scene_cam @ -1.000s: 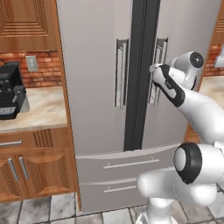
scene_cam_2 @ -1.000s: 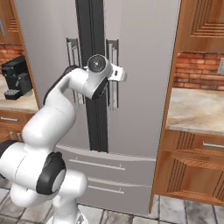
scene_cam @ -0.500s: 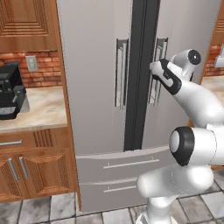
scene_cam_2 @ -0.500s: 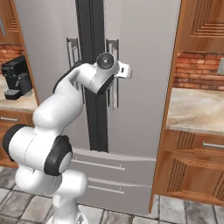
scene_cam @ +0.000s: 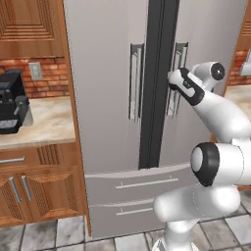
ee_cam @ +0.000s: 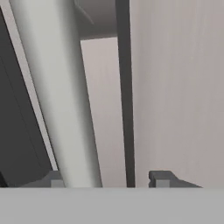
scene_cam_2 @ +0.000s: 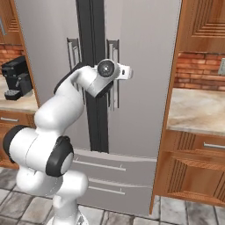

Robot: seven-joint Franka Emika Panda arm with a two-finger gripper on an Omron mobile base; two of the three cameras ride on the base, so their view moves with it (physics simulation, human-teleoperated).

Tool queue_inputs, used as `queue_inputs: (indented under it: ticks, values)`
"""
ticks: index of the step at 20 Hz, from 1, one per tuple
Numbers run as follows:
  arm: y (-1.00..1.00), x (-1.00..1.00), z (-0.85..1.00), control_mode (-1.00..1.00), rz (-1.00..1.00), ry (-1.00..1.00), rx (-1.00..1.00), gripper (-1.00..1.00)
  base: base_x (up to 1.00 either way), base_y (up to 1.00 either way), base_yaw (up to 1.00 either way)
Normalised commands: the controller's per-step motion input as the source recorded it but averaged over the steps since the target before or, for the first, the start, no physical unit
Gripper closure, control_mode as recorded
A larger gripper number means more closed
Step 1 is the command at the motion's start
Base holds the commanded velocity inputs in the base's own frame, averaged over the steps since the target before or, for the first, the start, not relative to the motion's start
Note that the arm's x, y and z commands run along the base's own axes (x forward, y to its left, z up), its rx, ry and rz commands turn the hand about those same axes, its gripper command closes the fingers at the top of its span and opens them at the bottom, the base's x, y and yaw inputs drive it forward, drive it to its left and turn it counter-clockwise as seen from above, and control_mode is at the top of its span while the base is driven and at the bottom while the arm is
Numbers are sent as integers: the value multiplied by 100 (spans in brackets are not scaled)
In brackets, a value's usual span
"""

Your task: Take the cakes from the fridge and place them on the empty tray on the dining counter.

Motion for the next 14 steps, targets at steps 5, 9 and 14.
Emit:
queue_inputs:
  ticks: [5, 9, 14]
  values:
    - [10, -55, 6, -100, 0, 5, 0, 100, 0, 0, 0]
    - [-16, -100, 15, -100, 0, 1, 0, 100, 0, 0, 0]
    - [-62, -97, 3, -100, 0, 2, 0, 100, 0, 0, 0]
